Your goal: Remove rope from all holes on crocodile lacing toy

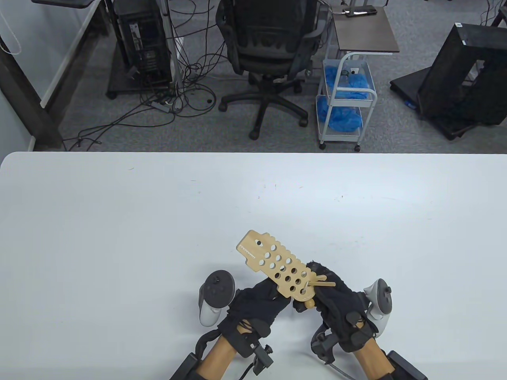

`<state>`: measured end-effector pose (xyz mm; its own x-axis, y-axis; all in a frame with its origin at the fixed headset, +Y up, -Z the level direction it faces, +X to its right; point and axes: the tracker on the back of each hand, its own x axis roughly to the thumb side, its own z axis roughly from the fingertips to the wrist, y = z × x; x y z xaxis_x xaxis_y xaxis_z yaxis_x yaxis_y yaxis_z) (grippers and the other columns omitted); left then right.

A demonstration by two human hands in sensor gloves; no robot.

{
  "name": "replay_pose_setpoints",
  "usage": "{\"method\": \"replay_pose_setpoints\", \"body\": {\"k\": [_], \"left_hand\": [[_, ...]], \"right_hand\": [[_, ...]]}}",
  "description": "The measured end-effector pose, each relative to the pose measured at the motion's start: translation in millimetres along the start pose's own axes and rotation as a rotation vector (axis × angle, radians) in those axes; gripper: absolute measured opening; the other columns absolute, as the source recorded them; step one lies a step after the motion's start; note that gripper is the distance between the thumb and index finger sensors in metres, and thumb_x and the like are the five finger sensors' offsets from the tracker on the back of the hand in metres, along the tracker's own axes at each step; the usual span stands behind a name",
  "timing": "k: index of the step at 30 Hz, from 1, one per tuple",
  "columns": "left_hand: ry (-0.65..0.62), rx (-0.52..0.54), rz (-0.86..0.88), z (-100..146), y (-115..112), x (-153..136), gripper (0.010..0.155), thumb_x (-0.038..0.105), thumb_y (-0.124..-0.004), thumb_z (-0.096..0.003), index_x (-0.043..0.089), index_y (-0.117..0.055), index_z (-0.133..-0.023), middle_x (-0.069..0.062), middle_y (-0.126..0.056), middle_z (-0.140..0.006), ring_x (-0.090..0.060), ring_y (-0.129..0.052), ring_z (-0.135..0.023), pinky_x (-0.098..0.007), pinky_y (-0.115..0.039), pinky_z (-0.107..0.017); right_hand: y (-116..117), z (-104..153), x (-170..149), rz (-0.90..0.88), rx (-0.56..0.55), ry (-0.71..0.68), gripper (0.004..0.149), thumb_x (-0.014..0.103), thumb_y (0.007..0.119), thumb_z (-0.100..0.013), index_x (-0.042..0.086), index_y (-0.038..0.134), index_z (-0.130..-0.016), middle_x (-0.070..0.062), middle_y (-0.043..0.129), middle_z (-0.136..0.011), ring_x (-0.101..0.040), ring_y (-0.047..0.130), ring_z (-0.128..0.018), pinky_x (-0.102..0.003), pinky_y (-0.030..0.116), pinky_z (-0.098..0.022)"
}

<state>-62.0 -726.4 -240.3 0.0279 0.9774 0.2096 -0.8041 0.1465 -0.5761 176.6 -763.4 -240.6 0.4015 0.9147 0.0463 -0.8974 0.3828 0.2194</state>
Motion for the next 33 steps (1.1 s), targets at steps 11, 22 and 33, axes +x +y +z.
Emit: {"method": "replay_pose_setpoints", "body": {"k": [11,22,33], "left_hand": [[0.066,0.031,0.025,2.0,3.0,-4.1,0.073,0.038,-0.067,-0.0544,0.028,-0.031,-0.117,0.006,-0.07,-0.116,-0.03,-0.069,-0.104,-0.065,-0.059,-0.072],[0.279,0.084,-0.199,5.4,7.3,-6.9,0.077,0.06,-0.063,-0.0516,0.011,-0.054,-0.111,-0.003,-0.1,-0.081,-0.025,-0.1,-0.067,-0.057,-0.077,-0.059],[0.262,0.025,-0.159,2.8,3.1,-13.1,0.094,0.056,-0.081,-0.0473,0.015,-0.031,-0.116,0.001,-0.088,-0.097,-0.025,-0.09,-0.084,-0.06,-0.07,-0.066]], "right_hand": [[2.3,2.4,12.6,0.232,-0.031,-0.067,0.051,0.031,0.089,-0.041,0.017,0.075,-0.088,-0.01,0.101,-0.067,-0.035,0.105,-0.047,-0.059,0.08,-0.046],[10.1,10.8,45.5,0.712,-0.119,-0.311,0.047,0.031,0.093,-0.038,0.016,0.082,-0.081,-0.013,0.101,-0.064,-0.032,0.105,-0.044,-0.058,0.08,-0.047],[17.9,21.8,46.2,0.762,-0.26,-0.361,0.046,0.033,0.094,-0.037,0.014,0.086,-0.078,-0.013,0.105,-0.059,-0.03,0.108,-0.039,-0.055,0.085,-0.044]]}}
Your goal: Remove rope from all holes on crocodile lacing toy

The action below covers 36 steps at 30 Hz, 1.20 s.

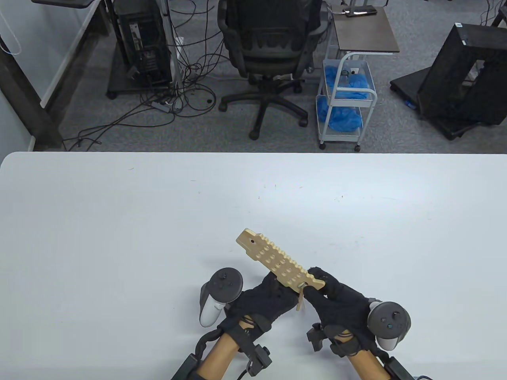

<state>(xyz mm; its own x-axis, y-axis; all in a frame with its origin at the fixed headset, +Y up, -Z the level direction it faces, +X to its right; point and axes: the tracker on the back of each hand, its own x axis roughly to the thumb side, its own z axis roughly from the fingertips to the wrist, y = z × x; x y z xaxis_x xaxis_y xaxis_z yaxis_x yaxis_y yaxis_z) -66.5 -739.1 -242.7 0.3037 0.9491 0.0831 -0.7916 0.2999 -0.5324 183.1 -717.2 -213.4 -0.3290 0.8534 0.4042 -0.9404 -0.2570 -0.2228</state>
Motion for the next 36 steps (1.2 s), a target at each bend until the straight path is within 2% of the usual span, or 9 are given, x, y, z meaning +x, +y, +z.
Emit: {"method": "replay_pose_setpoints", "body": {"k": [5,12,13,18,23,28,29,32,36], "left_hand": [[-0.042,0.145,-0.148,3.9,2.6,7.8,0.088,0.048,-0.086,-0.0454,0.014,-0.041,-0.113,0.01,-0.099,-0.077,-0.014,-0.101,-0.062,-0.052,-0.079,-0.061],[-0.074,0.129,-0.15,3.0,2.9,9.1,0.085,0.034,-0.088,-0.0448,0.015,-0.041,-0.113,0.005,-0.098,-0.077,-0.014,-0.101,-0.054,-0.053,-0.079,-0.059],[-0.073,0.124,-0.152,2.8,3.2,9.0,0.084,0.039,-0.085,-0.0459,0.014,-0.042,-0.113,0.005,-0.098,-0.077,-0.015,-0.101,-0.054,-0.053,-0.079,-0.059],[-0.086,0.158,-0.215,6.4,16.0,11.7,0.068,0.033,-0.087,-0.046,0.026,-0.062,-0.109,0.004,-0.099,-0.078,-0.014,-0.101,-0.052,-0.052,-0.08,-0.059],[-0.084,0.171,-0.2,8.5,28.5,9.9,0.07,0.026,-0.086,-0.0472,0.034,-0.058,-0.11,0.001,-0.093,-0.086,-0.015,-0.101,-0.057,-0.054,-0.078,-0.061],[-0.021,0.104,-0.218,7.4,38.0,3.7,0.084,0.022,-0.087,-0.0469,0.039,-0.04,-0.114,-0.002,-0.083,-0.094,-0.018,-0.099,-0.064,-0.057,-0.076,-0.063],[-0.015,0.083,-0.214,7.5,39.3,2.8,0.083,0.03,-0.084,-0.048,0.04,-0.036,-0.115,-0.002,-0.081,-0.095,-0.018,-0.098,-0.065,-0.057,-0.075,-0.064],[-0.012,0.115,-0.213,9.2,45.5,0.5,0.078,0.031,-0.083,-0.0491,0.047,-0.042,-0.113,-0.001,-0.08,-0.096,-0.018,-0.097,-0.066,-0.057,-0.075,-0.064],[-0.021,0.251,-0.188,14.7,55.3,-2.0,0.063,0.039,-0.08,-0.0508,0.049,-0.053,-0.106,0.003,-0.087,-0.09,-0.018,-0.102,-0.061,-0.059,-0.077,-0.063]], "right_hand": [[0.0,0.6,-6.9,-0.075,0.004,0.058,0.046,0.034,0.094,-0.037,0.013,0.086,-0.078,-0.013,0.106,-0.058,-0.029,0.11,-0.038,-0.054,0.086,-0.043],[-10.3,-2.8,-14.3,-0.071,-0.054,0.111,0.047,0.033,0.092,-0.038,0.009,0.084,-0.079,-0.014,0.104,-0.057,-0.029,0.107,-0.036,-0.055,0.084,-0.042],[-11.7,-3.8,-16.0,-0.056,-0.058,0.123,0.047,0.033,0.091,-0.038,0.009,0.085,-0.078,-0.014,0.104,-0.057,-0.029,0.108,-0.036,-0.054,0.085,-0.041],[-21.3,-7.6,-33.2,-0.169,-0.076,0.237,0.048,0.031,0.089,-0.04,0.005,0.083,-0.08,-0.017,0.103,-0.056,-0.031,0.106,-0.035,-0.056,0.083,-0.04],[-30.5,-9.9,-46.6,-0.205,-0.111,0.324,0.048,0.031,0.086,-0.041,0.003,0.081,-0.08,-0.019,0.101,-0.056,-0.032,0.105,-0.035,-0.057,0.081,-0.04],[-38.8,-11.8,-57.4,-0.234,-0.134,0.379,0.048,0.03,0.086,-0.041,0.002,0.081,-0.08,-0.02,0.101,-0.056,-0.033,0.104,-0.035,-0.058,0.081,-0.039],[-39.6,-12.0,-57.9,-0.235,-0.138,0.381,0.048,0.03,0.086,-0.041,0.002,0.081,-0.08,-0.02,0.101,-0.056,-0.033,0.104,-0.035,-0.058,0.081,-0.039],[-44.4,-12.8,-60.4,-0.24,-0.159,0.39,0.048,0.03,0.086,-0.041,0.002,0.081,-0.08,-0.02,0.101,-0.056,-0.033,0.104,-0.034,-0.058,0.081,-0.039],[-48.8,-13.2,-63.7,-0.259,-0.18,0.409,0.048,0.03,0.086,-0.041,0.002,0.081,-0.08,-0.02,0.101,-0.056,-0.033,0.104,-0.034,-0.058,0.081,-0.039]]}}
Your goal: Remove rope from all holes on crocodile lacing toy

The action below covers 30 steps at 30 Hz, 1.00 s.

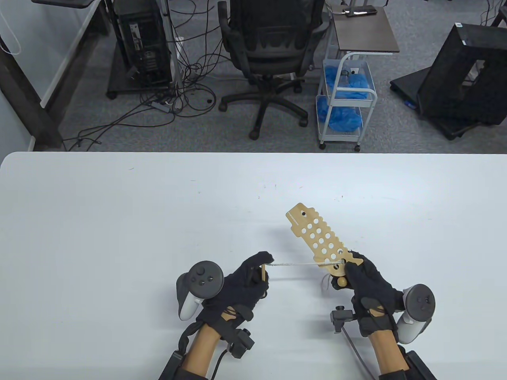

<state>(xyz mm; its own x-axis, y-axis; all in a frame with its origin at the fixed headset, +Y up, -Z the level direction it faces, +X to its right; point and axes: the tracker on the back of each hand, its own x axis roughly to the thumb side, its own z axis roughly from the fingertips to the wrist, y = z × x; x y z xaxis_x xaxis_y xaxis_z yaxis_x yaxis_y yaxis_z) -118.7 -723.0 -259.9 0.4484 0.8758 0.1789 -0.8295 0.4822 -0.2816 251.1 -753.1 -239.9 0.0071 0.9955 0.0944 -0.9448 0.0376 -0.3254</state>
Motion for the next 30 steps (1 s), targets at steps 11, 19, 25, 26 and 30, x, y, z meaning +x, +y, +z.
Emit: {"method": "replay_pose_setpoints", "body": {"k": [11,19,25,26,30], "left_hand": [[0.066,0.185,0.109,4.9,25.7,-20.0,0.045,0.04,-0.075,-0.052,0.036,-0.071,-0.097,0.002,-0.094,-0.088,-0.019,-0.098,-0.07,-0.059,-0.073,-0.064],[0.111,0.241,0.134,8.3,44.0,-32.4,0.044,0.04,-0.076,-0.0516,0.038,-0.074,-0.096,0.003,-0.094,-0.088,-0.019,-0.097,-0.072,-0.059,-0.073,-0.065],[0.148,0.286,0.16,11.8,57.5,-44.5,0.044,0.039,-0.078,-0.0509,0.04,-0.076,-0.095,0.002,-0.093,-0.09,-0.019,-0.097,-0.074,-0.06,-0.072,-0.066],[0.147,0.294,0.171,12.4,59.9,-46.9,0.044,0.038,-0.078,-0.051,0.04,-0.076,-0.095,0.002,-0.093,-0.09,-0.019,-0.097,-0.074,-0.06,-0.072,-0.066],[0.155,0.318,0.199,14.4,66.1,-52.3,0.046,0.037,-0.077,-0.0514,0.04,-0.076,-0.097,0.003,-0.093,-0.09,-0.019,-0.097,-0.074,-0.06,-0.071,-0.066]], "right_hand": [[-8.7,-5.1,-4.8,-0.011,-0.023,0.034,0.049,0.03,0.085,-0.042,0.001,0.08,-0.081,-0.02,0.1,-0.056,-0.033,0.104,-0.034,-0.058,0.08,-0.039],[-20.0,-9.4,-6.6,-0.08,-0.064,0.068,0.049,0.031,0.084,-0.042,0.001,0.079,-0.081,-0.02,0.1,-0.056,-0.033,0.103,-0.035,-0.058,0.08,-0.039],[-28.2,-11.6,-9.2,-0.149,-0.098,0.098,0.05,0.031,0.084,-0.043,0.001,0.079,-0.082,-0.02,0.1,-0.057,-0.033,0.103,-0.035,-0.058,0.08,-0.039],[-29.4,-11.7,-9.4,-0.164,-0.106,0.107,0.05,0.031,0.084,-0.043,0.001,0.079,-0.082,-0.02,0.1,-0.056,-0.033,0.103,-0.034,-0.058,0.08,-0.039],[-34.7,-12.9,-11.3,-0.221,-0.127,0.134,0.05,0.032,0.084,-0.043,0.002,0.079,-0.082,-0.02,0.1,-0.056,-0.032,0.103,-0.034,-0.058,0.08,-0.039]]}}
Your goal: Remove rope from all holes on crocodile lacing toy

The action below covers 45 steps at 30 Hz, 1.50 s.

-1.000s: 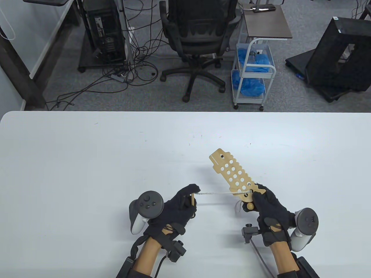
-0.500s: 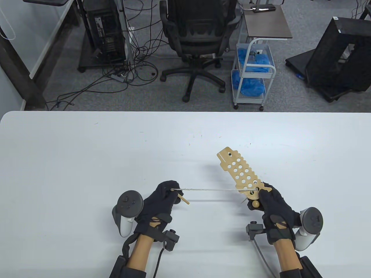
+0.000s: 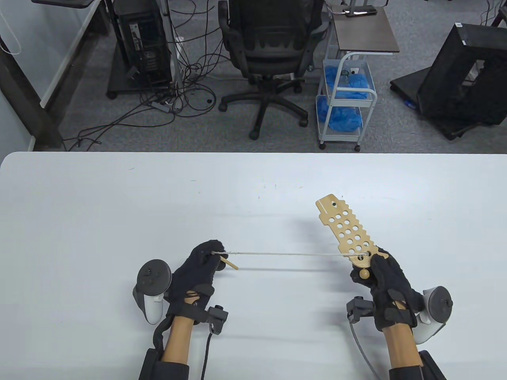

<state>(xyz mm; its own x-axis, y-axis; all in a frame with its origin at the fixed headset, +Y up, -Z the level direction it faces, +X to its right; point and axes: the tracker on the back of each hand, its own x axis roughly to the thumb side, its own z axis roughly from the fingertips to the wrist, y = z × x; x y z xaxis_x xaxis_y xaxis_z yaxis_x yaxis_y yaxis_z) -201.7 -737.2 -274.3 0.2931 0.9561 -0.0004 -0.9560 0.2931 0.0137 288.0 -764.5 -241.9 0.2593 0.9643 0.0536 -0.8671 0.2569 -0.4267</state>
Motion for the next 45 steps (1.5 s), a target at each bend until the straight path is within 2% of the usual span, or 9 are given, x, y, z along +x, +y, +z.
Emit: {"method": "replay_pose_setpoints", "body": {"k": [2,3,8,9,12,13,14,28,45], "left_hand": [[0.006,0.003,0.011,-0.4,2.5,-1.3,0.047,0.03,-0.08,-0.0511,0.04,-0.075,-0.097,0.002,-0.093,-0.09,-0.019,-0.096,-0.074,-0.06,-0.071,-0.066],[0.008,0.003,0.016,-0.7,3.7,-2.0,0.045,0.037,-0.077,-0.0516,0.04,-0.076,-0.097,0.002,-0.093,-0.091,-0.019,-0.096,-0.074,-0.06,-0.071,-0.066],[0.007,0.035,0.034,-0.6,10.5,-4.6,0.045,0.037,-0.076,-0.0519,0.041,-0.075,-0.097,0.003,-0.092,-0.091,-0.019,-0.096,-0.075,-0.06,-0.071,-0.067],[0.007,0.041,0.039,-0.5,12.1,-5.2,0.047,0.03,-0.079,-0.0518,0.041,-0.075,-0.097,0.003,-0.092,-0.092,-0.019,-0.096,-0.075,-0.06,-0.071,-0.067],[0.013,0.06,0.067,-0.1,17.0,-7.8,0.045,0.038,-0.076,-0.0525,0.042,-0.074,-0.097,0.004,-0.092,-0.092,-0.018,-0.096,-0.076,-0.059,-0.071,-0.067],[0.018,0.07,0.08,0.1,19.1,-9.2,0.047,0.03,-0.079,-0.0524,0.042,-0.074,-0.098,0.004,-0.091,-0.092,-0.018,-0.096,-0.076,-0.059,-0.071,-0.067],[0.022,0.077,0.093,0.1,21.1,-10.8,0.045,0.038,-0.075,-0.0528,0.041,-0.073,-0.098,0.004,-0.091,-0.092,-0.018,-0.096,-0.076,-0.059,-0.071,-0.067],[0.068,0.203,0.221,5.6,42.4,-26.7,0.045,0.04,-0.071,-0.0557,0.041,-0.067,-0.101,0.005,-0.088,-0.094,-0.014,-0.094,-0.078,-0.056,-0.071,-0.069],[0.123,0.314,0.349,12.2,56.5,-40.8,0.046,0.041,-0.066,-0.0578,0.039,-0.059,-0.103,0.008,-0.084,-0.096,-0.012,-0.091,-0.079,-0.054,-0.07,-0.071]], "right_hand": [[-3.3,-0.2,0.0,-0.03,-0.015,0.007,0.05,0.032,0.083,-0.044,0.003,0.077,-0.084,-0.019,0.099,-0.058,-0.032,0.102,-0.036,-0.057,0.08,-0.04],[-5.4,0.0,0.3,-0.044,-0.038,0.011,0.05,0.033,0.083,-0.044,0.004,0.076,-0.085,-0.019,0.098,-0.059,-0.032,0.102,-0.036,-0.057,0.08,-0.04],[-17.9,-1.5,0.2,-0.137,-0.106,0.04,0.051,0.034,0.082,-0.045,0.007,0.072,-0.088,-0.017,0.098,-0.06,-0.031,0.102,-0.038,-0.056,0.08,-0.042],[-19.2,-2.1,-0.3,-0.156,-0.106,0.047,0.051,0.034,0.082,-0.045,0.007,0.072,-0.088,-0.017,0.097,-0.061,-0.03,0.102,-0.038,-0.056,0.08,-0.042],[-21.8,-3.3,-3.0,-0.218,-0.107,0.072,0.051,0.034,0.082,-0.046,0.007,0.072,-0.088,-0.017,0.097,-0.061,-0.031,0.102,-0.039,-0.056,0.079,-0.042],[-22.4,-3.6,-3.9,-0.237,-0.108,0.08,0.051,0.034,0.082,-0.046,0.007,0.072,-0.088,-0.018,0.097,-0.061,-0.031,0.102,-0.039,-0.056,0.079,-0.042],[-22.7,-3.9,-4.6,-0.248,-0.108,0.086,0.051,0.034,0.082,-0.046,0.007,0.071,-0.088,-0.017,0.097,-0.061,-0.031,0.102,-0.039,-0.056,0.079,-0.042],[-28.7,-4.3,-7.1,-0.274,-0.139,0.089,0.05,0.037,0.082,-0.047,0.014,0.071,-0.091,-0.017,0.096,-0.065,-0.03,0.101,-0.042,-0.055,0.079,-0.044],[-41.0,-2.9,-11.1,-0.457,-0.209,0.115,0.05,0.039,0.078,-0.05,0.018,0.065,-0.094,-0.014,0.091,-0.071,-0.028,0.099,-0.049,-0.054,0.077,-0.049]]}}
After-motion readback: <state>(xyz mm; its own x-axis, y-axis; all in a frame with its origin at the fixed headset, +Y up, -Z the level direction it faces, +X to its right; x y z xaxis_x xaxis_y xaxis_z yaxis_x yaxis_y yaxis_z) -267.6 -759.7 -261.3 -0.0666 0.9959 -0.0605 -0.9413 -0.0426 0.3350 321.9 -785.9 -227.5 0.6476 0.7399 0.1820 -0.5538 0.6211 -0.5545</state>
